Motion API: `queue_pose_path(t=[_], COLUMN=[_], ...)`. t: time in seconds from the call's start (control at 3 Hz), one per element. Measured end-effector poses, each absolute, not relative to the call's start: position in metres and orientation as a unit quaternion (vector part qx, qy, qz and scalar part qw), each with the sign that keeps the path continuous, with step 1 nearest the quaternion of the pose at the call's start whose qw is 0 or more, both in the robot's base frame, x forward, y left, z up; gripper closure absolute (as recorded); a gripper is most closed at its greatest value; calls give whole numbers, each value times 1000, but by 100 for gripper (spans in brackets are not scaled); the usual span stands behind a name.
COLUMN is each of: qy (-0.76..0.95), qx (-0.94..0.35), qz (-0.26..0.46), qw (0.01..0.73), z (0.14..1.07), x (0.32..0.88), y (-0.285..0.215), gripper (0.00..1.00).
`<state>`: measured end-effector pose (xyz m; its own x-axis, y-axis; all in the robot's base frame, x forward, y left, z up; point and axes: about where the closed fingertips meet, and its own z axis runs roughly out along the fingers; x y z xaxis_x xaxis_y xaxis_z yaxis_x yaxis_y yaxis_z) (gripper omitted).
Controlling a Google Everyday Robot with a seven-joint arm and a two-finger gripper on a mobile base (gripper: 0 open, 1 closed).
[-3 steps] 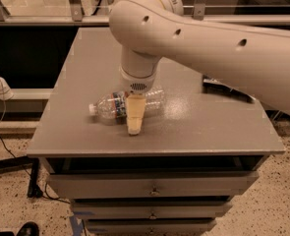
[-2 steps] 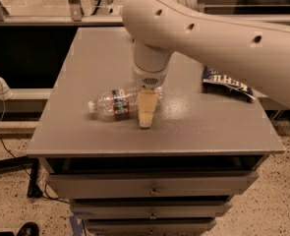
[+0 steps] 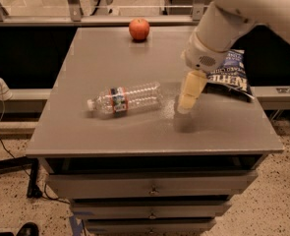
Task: Knock water bottle over
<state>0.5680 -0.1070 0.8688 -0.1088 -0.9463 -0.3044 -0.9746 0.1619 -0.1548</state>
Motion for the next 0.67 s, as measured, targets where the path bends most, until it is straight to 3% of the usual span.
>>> queue_pose_path(t=[0.67], qy=[797], qx=[-520], qz=[166], qw=[256], z=[908], x=[506], y=[-189], gripper=[0])
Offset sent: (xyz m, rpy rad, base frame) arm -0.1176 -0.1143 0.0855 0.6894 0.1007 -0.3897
